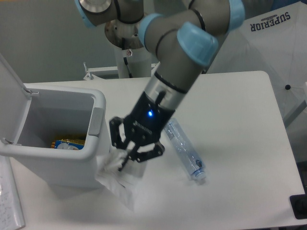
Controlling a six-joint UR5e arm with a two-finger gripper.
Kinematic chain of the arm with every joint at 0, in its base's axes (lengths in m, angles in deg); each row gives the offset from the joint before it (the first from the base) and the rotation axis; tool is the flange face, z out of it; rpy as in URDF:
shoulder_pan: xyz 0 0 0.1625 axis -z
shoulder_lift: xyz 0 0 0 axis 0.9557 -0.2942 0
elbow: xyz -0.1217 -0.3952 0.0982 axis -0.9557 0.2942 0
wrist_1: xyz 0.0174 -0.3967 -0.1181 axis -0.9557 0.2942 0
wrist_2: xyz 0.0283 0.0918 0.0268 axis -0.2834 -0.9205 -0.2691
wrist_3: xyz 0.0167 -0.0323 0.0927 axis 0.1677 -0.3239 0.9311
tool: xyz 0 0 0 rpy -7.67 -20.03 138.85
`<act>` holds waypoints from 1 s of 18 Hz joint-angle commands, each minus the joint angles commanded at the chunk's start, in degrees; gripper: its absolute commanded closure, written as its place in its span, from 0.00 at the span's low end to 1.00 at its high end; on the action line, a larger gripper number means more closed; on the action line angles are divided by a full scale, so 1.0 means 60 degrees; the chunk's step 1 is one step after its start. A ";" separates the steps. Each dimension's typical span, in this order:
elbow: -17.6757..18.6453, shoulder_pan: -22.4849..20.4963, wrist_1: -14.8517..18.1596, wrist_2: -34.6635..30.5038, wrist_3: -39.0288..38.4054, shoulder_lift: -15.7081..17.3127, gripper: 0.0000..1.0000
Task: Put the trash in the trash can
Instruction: 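Lift the tissue and carry it over the open trash bin, then open the gripper to drop the tissue into the bin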
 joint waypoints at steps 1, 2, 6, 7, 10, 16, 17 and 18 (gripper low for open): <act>0.0248 0.0015 0.0015 0.0234 0.0000 0.0219 1.00; 0.0541 0.0058 -0.0014 0.0454 0.0015 0.0439 1.00; 0.1158 0.0233 -0.0044 0.1217 0.0088 0.1041 1.00; 0.1275 0.0394 -0.0044 0.1363 0.0073 0.1042 1.00; 0.1422 0.0834 -0.0044 0.1438 0.0000 0.1085 0.96; 0.1774 0.1392 -0.0073 0.1482 0.0102 0.1232 0.15; 0.1774 0.1392 -0.0073 0.1482 0.0088 0.1319 0.00; 0.1803 0.1392 -0.0073 0.1467 0.0088 0.1407 0.00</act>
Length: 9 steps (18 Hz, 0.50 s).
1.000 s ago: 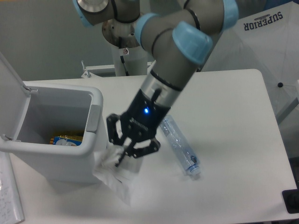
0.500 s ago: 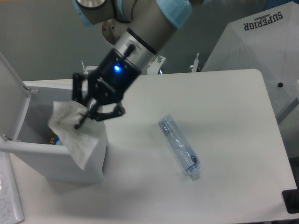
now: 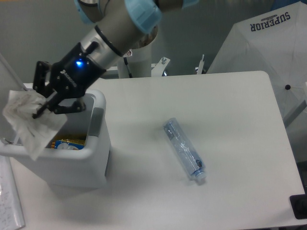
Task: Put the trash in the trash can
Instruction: 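Open the gripper to drop the tissue into the bin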
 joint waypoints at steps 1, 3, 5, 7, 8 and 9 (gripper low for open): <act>0.0073 0.0000 0.0015 0.0000 0.0000 0.0073 0.00; 0.0190 -0.0044 0.0015 0.0000 -0.0015 0.0191 0.00; 0.0322 -0.0088 0.0000 -0.0015 0.0014 0.0279 0.00; 0.0323 -0.0146 0.0000 -0.0015 0.0000 0.0279 0.00; 0.0323 -0.0233 0.0015 -0.0029 -0.0029 0.0279 0.00; 0.0308 -0.0394 0.0015 -0.0015 -0.0102 0.0308 0.00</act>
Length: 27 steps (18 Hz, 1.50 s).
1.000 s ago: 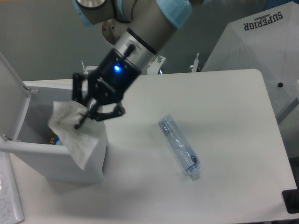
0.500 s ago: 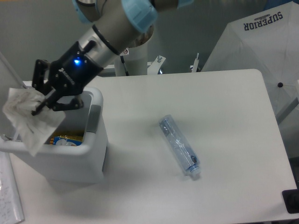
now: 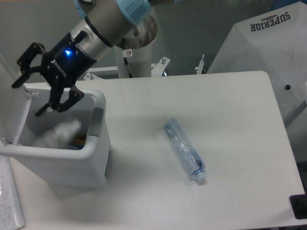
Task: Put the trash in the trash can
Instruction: 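Open the gripper to drop the tissue into the bin, then move the open gripper back over the clear plastic bottle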
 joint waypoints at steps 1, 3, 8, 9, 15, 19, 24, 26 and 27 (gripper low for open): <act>-0.0029 -0.0161 0.0015 0.0000 -0.0044 0.0058 0.00; -0.0029 -0.0600 0.0015 -0.0014 -0.0074 0.0161 0.00; -0.0088 -0.1553 0.0029 -0.0073 -0.0499 0.0191 0.00; -0.0088 -0.1728 0.0029 -0.0073 -0.0499 0.0162 0.00; -0.0248 -0.2710 -0.0015 -0.0641 -0.0367 -0.0437 0.00; -0.0732 -0.2712 -0.0015 -0.2383 -0.0338 -0.1403 0.00; -0.1522 -0.2580 0.0146 -0.3690 -0.0455 -0.2737 0.00; -0.1786 -0.2551 0.0423 -0.3924 -0.0455 -0.3162 0.00; -0.2106 -0.2550 0.0773 -0.4332 -0.0455 -0.3555 0.00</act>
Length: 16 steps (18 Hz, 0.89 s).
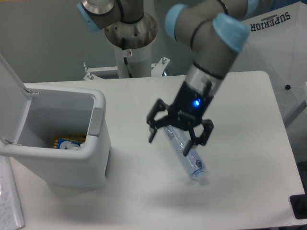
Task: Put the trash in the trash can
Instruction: 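Move the open gripper back over the clear plastic bottle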
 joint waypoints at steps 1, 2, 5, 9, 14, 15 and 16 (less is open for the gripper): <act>-0.0308 0.0000 0.0294 -0.0439 0.0000 -0.0323 0.00; -0.0673 0.0000 0.0645 -0.0879 0.0000 -0.0660 0.00; -0.1816 0.0000 0.1817 -0.1293 0.0029 -0.1218 0.00; -0.2697 -0.0029 0.3121 -0.1541 -0.0015 -0.1673 0.00; -0.2859 -0.0103 0.3519 -0.2435 -0.0029 -0.2010 0.00; -0.2918 -0.0103 0.3519 -0.2595 -0.0044 -0.2083 0.00; -0.2976 -0.0088 0.3534 -0.2669 -0.0131 -0.2171 0.00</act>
